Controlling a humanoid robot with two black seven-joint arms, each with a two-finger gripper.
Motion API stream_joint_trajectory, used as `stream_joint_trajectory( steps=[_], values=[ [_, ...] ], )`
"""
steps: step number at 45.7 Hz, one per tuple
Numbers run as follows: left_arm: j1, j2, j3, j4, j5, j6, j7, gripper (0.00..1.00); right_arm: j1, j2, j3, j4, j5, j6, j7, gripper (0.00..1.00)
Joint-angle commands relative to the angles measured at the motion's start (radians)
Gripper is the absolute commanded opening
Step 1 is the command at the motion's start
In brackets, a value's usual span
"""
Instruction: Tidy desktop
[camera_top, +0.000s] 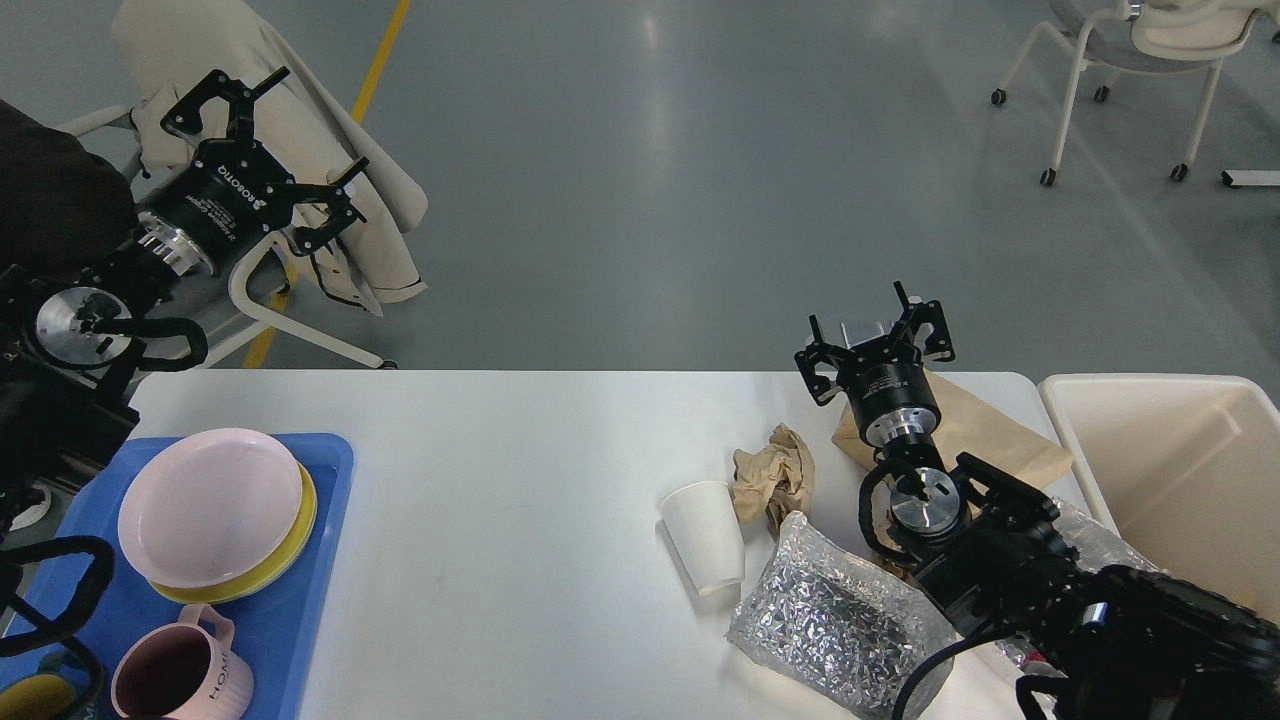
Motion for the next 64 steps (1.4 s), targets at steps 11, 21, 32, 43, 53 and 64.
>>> stream_joint_trajectory(
  steps=[11,21,32,43,53,64],
  values=[
    [0.136,-0.091,0.001,0.003,-0.02,0.009,-0.162,0.98,0.0,0.0,0.0,0.0,0.0,0.0,0.0,1.0],
    [0.232,-0.137,0.002,0.001,-0.02,0.008,-0.232,1.0,0.0,0.0,0.0,-0.002,0.0,-0.002,0.0,1.0],
    [0.301,-0.181,0.002,0.004,-0.02,0.009,-0.238,1.0,0.0,0.0,0.0,-0.002,0.0,-0.002,-0.001,1.0],
    [0.344,-0.194,-0.002,0.006,-0.02,-0.008,-0.261,1.0,0.0,0.0,0.0,-0.002,0.0,-0.002,-0.001,1.0],
    [0.357,-0.191,-0.001,0.006,-0.02,-0.015,-0.248,1.0,0.0,0.0,0.0,-0.002,0.0,-0.002,-0.001,1.0],
    [0.358,-0.192,-0.004,0.006,-0.02,-0.014,-0.257,1.0,0.0,0.0,0.0,-0.002,0.0,-0.002,-0.001,1.0]
  ],
)
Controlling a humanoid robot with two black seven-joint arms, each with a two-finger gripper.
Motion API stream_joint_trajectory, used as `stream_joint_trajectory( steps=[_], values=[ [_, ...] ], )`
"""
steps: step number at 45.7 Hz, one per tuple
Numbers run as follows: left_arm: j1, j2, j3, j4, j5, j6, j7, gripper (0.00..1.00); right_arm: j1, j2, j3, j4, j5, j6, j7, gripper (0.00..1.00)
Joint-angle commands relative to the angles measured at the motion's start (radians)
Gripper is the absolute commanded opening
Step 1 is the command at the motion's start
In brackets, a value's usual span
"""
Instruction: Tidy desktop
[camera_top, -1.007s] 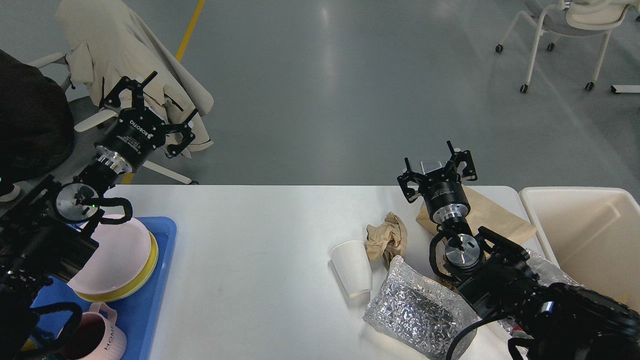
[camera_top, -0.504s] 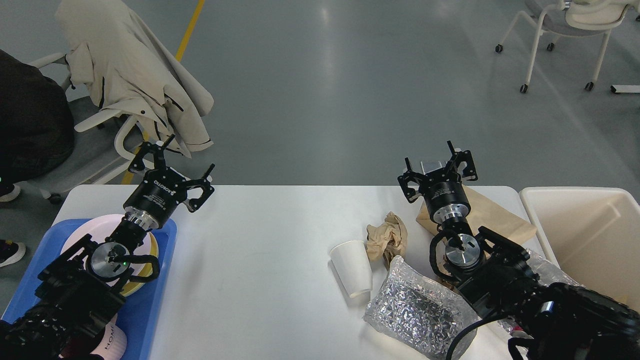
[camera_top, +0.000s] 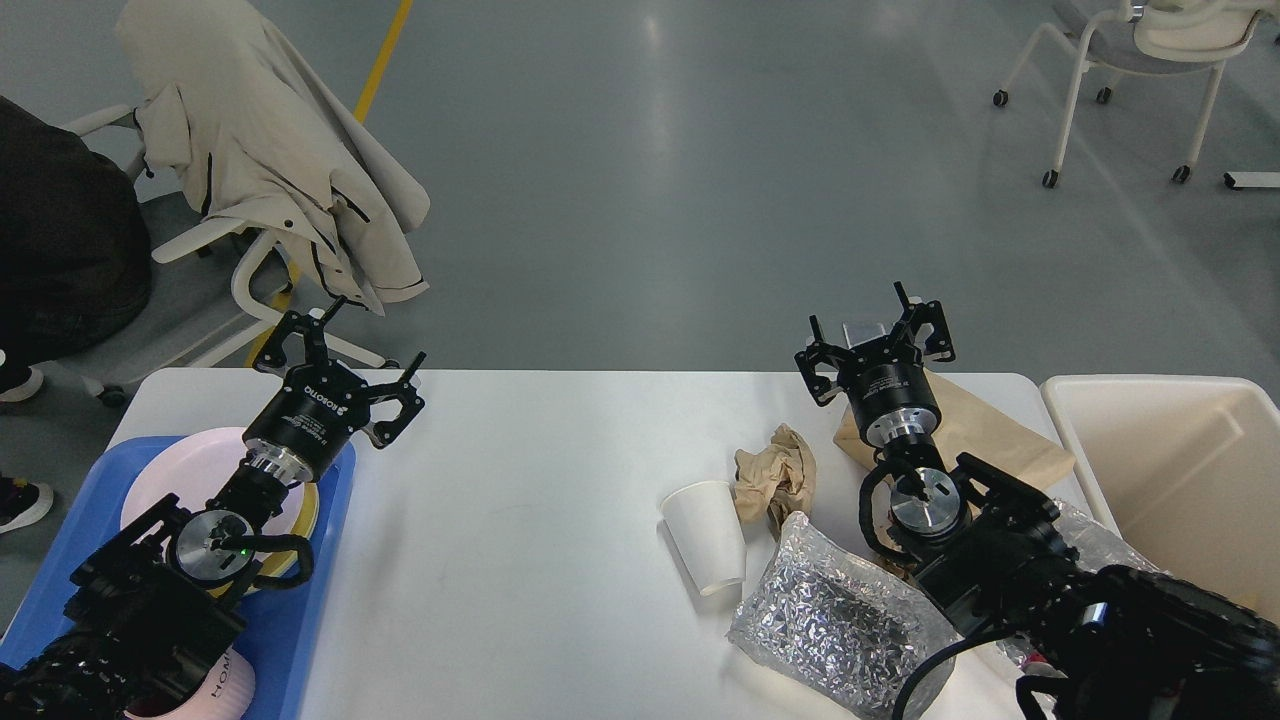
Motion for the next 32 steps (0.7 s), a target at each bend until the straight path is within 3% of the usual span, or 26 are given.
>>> stream_joint_trajectory(
  steps=[1,32],
  values=[
    [0.001,-0.001,-0.002,0.0,-0.001,0.0,-0.006,1.0,0.0,0.0,0.0,0.0,0.0,0.0,-0.001,1.0],
    [0.001,-0.001,-0.002,-0.001,-0.001,0.002,-0.006,1.0,0.0,0.0,0.0,0.0,0.0,0.0,-0.001,1.0]
  ],
)
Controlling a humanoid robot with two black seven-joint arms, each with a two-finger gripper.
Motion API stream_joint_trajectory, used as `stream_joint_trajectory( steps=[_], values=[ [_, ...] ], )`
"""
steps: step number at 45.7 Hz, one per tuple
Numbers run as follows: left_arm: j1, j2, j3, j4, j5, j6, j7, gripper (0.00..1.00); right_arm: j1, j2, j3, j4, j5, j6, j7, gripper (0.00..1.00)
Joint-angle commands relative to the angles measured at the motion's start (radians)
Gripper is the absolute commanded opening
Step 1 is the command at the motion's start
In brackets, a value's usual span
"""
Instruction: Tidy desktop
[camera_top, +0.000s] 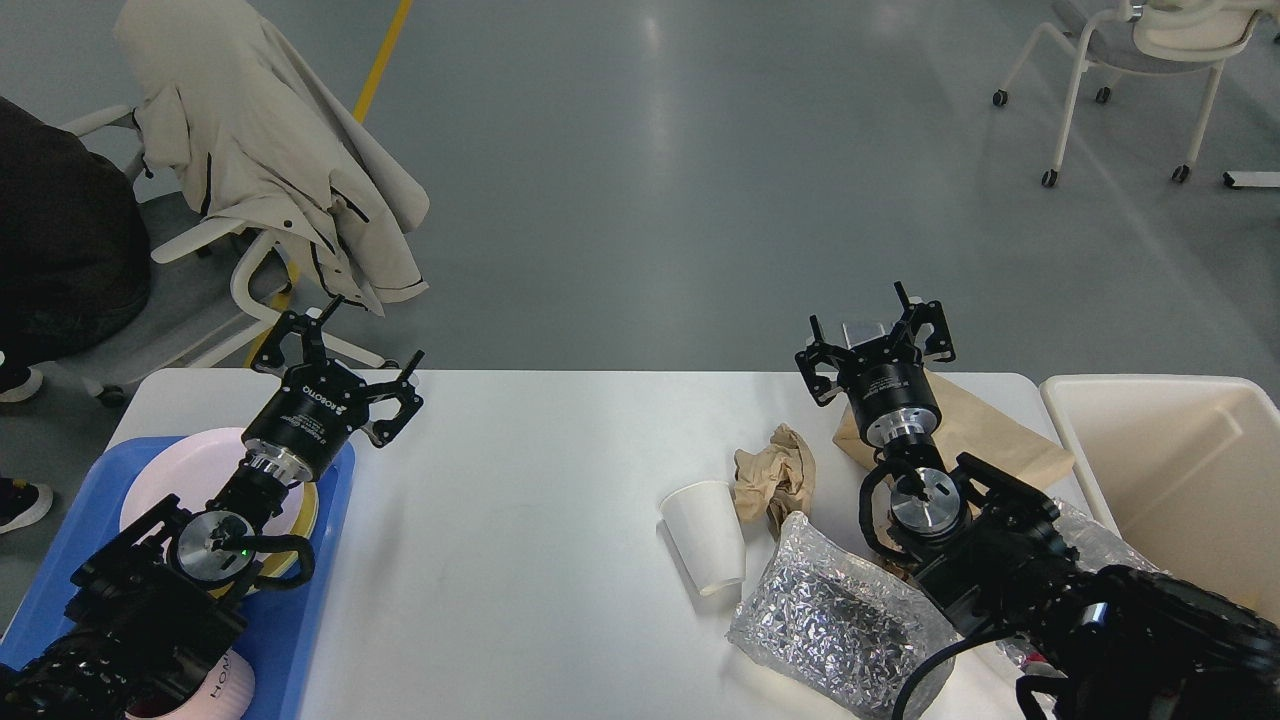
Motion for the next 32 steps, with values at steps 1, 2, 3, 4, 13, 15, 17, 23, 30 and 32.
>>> stream_joint_trajectory(
  steps=[1,2,3,4,13,15,17,23,30,32],
  values=[
    [0.0,0.0,0.0,0.001,0.0,-0.001,0.0,1.0,0.0,0.0,0.0,0.0,0.0,0.0,-0.001,1.0],
    [0.0,0.0,0.0,0.001,0.0,-0.001,0.0,1.0,0.0,0.0,0.0,0.0,0.0,0.0,0.0,1.0],
    [0.0,0.0,0.0,-0.001,0.0,-0.001,0.0,1.0,0.0,0.0,0.0,0.0,0.0,0.0,0.0,1.0],
    [0.0,0.0,0.0,0.001,0.0,-0.001,0.0,1.0,0.0,0.0,0.0,0.0,0.0,0.0,-0.001,1.0],
    [0.0,0.0,0.0,0.001,0.0,-0.001,0.0,1.0,0.0,0.001,0.002,0.0,0.0,0.0,0.0,1.0],
    [0.0,0.0,0.0,0.001,0.0,0.001,0.0,1.0,0.0,0.001,0.005,-0.001,0.0,0.0,0.0,1.0],
    [0.0,0.0,0.0,-0.001,0.0,-0.001,0.0,1.0,0.002,0.003,-0.002,-0.001,0.0,0.0,-0.001,1.0],
    [0.0,0.0,0.0,0.001,0.0,-0.001,0.0,1.0,0.006,0.026,-0.003,-0.009,-0.001,-0.009,-0.001,1.0],
    [0.0,0.0,0.0,0.001,0.0,0.001,0.0,1.0,0.055,0.024,0.0,0.009,0.0,0.0,-0.001,1.0],
    [0.0,0.0,0.0,0.001,0.0,-0.001,0.0,1.0,0.098,0.017,-0.003,0.008,-0.001,-0.003,-0.004,1.0]
  ],
)
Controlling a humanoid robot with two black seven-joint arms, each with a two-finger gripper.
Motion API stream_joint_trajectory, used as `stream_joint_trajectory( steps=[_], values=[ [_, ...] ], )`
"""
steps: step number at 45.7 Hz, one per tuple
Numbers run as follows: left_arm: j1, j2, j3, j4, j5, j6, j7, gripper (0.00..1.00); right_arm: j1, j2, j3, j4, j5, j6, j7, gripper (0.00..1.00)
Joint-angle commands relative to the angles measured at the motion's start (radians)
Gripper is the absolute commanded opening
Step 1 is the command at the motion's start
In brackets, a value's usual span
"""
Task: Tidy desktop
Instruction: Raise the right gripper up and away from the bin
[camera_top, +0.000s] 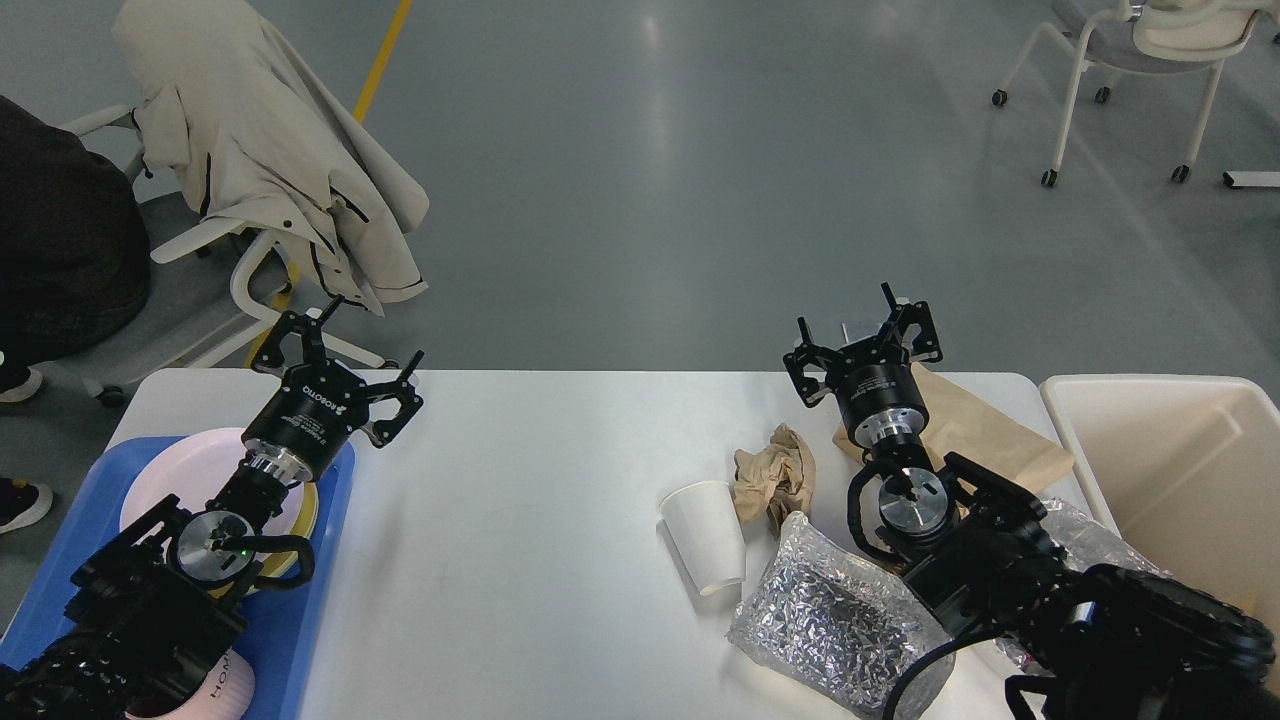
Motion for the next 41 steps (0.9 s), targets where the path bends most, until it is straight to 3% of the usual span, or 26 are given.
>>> stream_joint_trajectory(
  steps=[1,15,23,41],
  values=[
    [0.0,0.0,0.0,0.0,0.0,0.0,0.0,1.0,0.094,-0.01,0.0,0.006,0.0,-0.004,-0.005,1.0],
    [0.0,0.0,-0.001,-0.002,0.0,0.0,0.0,1.0,0.288,-0.192,0.024,0.012,0.007,0.007,-0.006,1.0],
    [0.0,0.0,-0.001,0.0,0.0,0.0,0.0,1.0,0.293,-0.165,0.063,0.009,0.012,0.005,0.003,1.0],
    [0.0,0.0,-0.001,0.0,0.0,0.0,0.0,1.0,0.251,-0.222,0.133,-0.013,0.018,0.004,0.005,1.0]
  ],
)
